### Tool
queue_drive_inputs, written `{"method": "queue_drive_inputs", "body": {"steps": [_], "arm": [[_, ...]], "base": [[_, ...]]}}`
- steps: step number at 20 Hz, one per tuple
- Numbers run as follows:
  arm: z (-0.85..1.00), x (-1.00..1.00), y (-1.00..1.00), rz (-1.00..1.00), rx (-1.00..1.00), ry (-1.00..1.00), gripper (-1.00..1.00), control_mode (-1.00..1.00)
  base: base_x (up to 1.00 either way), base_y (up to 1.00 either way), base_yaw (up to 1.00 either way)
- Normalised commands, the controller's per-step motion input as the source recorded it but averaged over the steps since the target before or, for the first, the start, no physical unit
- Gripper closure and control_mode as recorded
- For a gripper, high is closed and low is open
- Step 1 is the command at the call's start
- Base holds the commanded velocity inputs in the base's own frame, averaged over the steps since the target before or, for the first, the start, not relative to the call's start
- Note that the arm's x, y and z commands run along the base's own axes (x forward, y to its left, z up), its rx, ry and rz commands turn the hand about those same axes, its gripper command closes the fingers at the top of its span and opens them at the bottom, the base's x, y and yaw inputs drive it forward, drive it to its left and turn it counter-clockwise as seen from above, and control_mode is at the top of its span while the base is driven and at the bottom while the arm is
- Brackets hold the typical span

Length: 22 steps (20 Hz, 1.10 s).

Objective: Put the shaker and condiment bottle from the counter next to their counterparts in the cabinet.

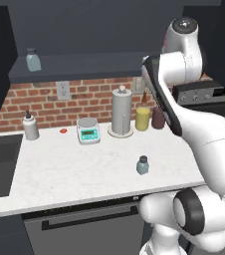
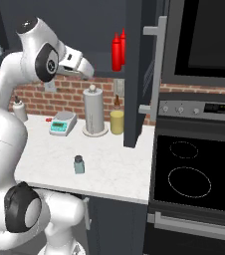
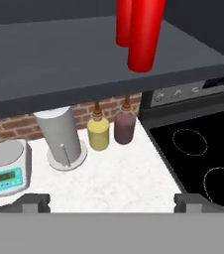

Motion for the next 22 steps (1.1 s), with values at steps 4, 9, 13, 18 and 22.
{"method": "queue_drive_inputs", "body": {"steps": [4,9,13,18,22], "arm": [[-0.33,-0.16,0.77,-0.36,0.0,0.0,-1.0,-1.0],[-0.1,-0.19,0.52,-0.37,0.02,0.0,-1.0,-1.0],[-0.02,-0.28,0.35,-0.38,0.06,0.0,-1.0,-1.0],[-0.05,-0.24,0.25,-0.38,0.09,0.0,-1.0,-1.0],[-0.12,-0.16,0.17,-0.4,0.15,0.0,-1.0,-1.0]], "base": [[0.0,0.0,0.0],[0.0,0.0,0.0],[0.0,0.0,0.0],[0.0,0.0,0.0],[0.0,0.0,0.0]]}}
